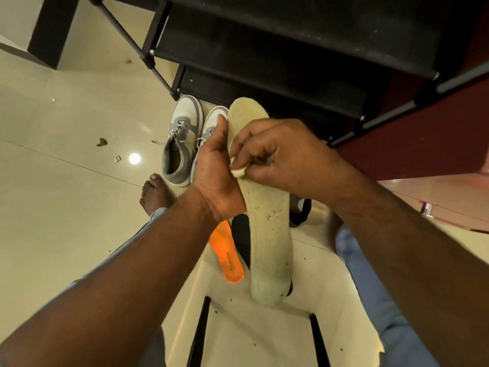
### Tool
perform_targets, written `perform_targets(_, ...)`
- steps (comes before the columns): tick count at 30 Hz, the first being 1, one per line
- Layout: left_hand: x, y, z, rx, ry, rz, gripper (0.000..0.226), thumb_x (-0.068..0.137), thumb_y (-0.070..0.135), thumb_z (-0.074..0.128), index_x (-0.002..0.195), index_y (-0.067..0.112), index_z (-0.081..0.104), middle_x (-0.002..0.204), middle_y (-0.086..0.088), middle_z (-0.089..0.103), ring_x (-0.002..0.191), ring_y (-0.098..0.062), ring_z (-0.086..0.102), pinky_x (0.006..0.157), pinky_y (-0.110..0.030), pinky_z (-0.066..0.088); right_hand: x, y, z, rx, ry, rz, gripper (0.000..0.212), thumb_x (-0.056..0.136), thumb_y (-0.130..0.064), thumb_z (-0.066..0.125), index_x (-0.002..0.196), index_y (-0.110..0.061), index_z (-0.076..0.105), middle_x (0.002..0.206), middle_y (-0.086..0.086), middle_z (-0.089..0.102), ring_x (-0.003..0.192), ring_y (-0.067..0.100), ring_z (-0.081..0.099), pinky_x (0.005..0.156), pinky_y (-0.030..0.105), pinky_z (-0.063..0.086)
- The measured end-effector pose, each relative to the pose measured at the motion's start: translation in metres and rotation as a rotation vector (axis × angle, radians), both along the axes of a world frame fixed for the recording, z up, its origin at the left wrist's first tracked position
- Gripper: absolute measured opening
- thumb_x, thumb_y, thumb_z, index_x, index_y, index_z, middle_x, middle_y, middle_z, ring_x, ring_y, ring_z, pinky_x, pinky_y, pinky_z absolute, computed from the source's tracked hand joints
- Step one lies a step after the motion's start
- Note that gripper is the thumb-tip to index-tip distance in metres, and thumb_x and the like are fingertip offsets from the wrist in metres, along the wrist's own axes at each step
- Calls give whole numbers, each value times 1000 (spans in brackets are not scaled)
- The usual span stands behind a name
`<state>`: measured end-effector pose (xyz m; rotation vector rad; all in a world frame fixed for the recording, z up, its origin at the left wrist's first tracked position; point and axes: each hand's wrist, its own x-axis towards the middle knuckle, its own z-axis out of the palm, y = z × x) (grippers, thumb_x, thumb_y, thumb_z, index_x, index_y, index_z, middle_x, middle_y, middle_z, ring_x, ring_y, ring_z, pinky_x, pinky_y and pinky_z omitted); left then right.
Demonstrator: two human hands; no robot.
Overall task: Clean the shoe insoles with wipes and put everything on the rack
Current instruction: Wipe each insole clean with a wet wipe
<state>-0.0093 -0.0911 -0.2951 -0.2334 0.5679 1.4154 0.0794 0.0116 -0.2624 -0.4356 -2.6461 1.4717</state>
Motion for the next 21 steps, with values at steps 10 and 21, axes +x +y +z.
perform_targets(10,12,5,7,-146,223,-105,79,91,76,19,112,19,70,101,-11,69,89,-25,67,77,-38,55,4,10,2,8,54,-292,11,79,-6,70,87,-13,73,90,-4,68,85,4,63,78,14,50)
perform_targets(21,15,3,2,-176,224,-166,80,94,73,18,95,22,80,94,-9,72,83,-23,69,74,-39,53,6,15,-4,144,-33,-408,10,80,-7,70,88,-12,72,91,-4,63,83,5,60,74,9,47)
